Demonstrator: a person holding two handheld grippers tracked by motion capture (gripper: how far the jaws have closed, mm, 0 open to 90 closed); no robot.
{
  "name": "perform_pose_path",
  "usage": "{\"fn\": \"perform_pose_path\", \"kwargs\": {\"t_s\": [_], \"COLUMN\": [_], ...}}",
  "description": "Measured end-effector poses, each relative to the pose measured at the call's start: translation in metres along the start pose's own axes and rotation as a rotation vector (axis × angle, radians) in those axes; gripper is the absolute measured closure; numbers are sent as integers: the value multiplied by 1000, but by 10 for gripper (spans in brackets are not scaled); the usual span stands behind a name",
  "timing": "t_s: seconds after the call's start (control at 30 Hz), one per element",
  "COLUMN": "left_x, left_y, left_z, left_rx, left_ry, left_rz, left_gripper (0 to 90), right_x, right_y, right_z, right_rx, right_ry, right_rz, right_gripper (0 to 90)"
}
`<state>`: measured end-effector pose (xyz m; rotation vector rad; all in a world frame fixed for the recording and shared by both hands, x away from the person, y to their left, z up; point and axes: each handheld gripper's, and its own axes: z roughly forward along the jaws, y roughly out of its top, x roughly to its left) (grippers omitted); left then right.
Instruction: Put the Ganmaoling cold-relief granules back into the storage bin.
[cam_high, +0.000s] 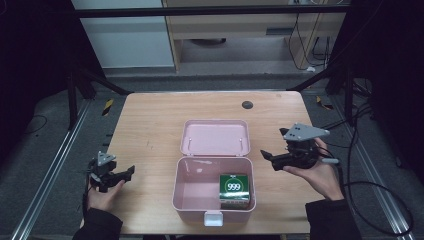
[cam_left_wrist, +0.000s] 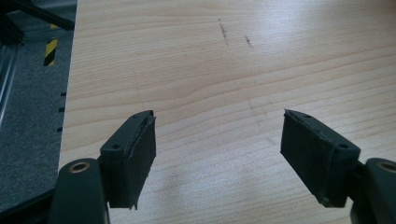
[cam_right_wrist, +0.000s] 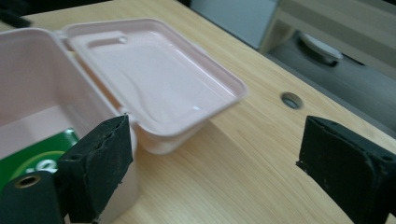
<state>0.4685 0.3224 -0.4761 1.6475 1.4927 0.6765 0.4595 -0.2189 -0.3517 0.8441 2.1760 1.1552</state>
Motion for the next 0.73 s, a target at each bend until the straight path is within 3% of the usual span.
{"fn": "perform_pose_path", "kwargs": {"t_s": [0.13,0.17,0.27,0.4,0.43,0.47,0.5,0.57,0.73], "left_x": [0,0,0,0,0,0,1,2,3], "left_y": [0,0,0,0,0,0,0,0,-2], "left_z": [0,0,0,1,1,2,2,3,6], "left_rx": [0,0,-1,-2,-3,0,6,5,12], "left_ry": [1,1,1,5,5,6,8,14,20], "left_rz": [-2,-1,-1,-1,-3,-3,1,-2,-3], "left_gripper": [260,260,260,260,261,261,260,262,256], "right_x": [-11,-11,-20,-31,-36,-36,-41,-43,-47], "right_y": [-35,-35,-52,-76,-88,-88,-101,-111,-126], "right_z": [5,5,10,16,20,20,26,31,38], "right_rx": [-20,-20,9,7,20,20,43,72,119], "right_ry": [-111,-111,-171,-220,-252,-252,-274,-278,-294], "right_rz": [106,106,153,244,281,281,310,327,358], "right_gripper": [88,88,82,81,81,81,82,81,77]}}
